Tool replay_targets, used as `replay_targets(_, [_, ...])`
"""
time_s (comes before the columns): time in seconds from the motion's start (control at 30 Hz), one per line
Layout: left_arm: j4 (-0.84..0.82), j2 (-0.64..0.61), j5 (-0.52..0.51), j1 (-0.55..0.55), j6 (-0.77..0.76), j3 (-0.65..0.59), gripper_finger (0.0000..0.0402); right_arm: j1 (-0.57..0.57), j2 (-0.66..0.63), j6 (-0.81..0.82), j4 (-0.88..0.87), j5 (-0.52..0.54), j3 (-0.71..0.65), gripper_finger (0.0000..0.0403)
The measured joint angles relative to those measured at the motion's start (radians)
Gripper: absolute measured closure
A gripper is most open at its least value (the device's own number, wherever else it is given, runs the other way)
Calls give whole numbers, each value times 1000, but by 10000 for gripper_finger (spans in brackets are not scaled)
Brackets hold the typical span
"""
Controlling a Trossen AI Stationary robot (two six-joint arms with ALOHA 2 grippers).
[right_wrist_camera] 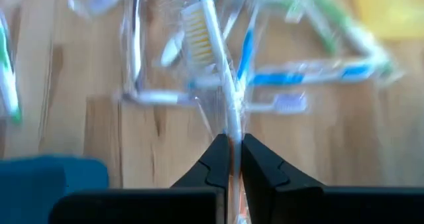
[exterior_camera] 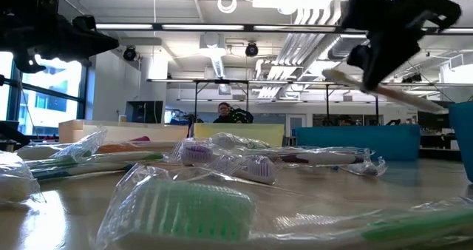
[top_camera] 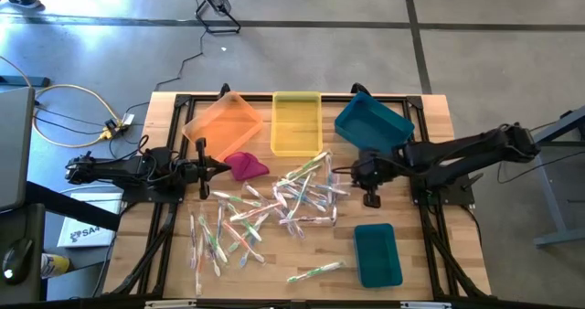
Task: Pick & Place Toothbrushes
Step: Put the orange toothbrush into the top blue bin
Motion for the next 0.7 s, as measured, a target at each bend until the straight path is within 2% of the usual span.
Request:
replay_targets(0.33, [0, 0, 0, 0, -2, 0, 402, 44, 0, 49, 6, 190, 129, 389])
replay_targets(0.7, [27, 0, -6, 0, -35, 0, 402, 52, 0, 102, 11, 322, 132, 389])
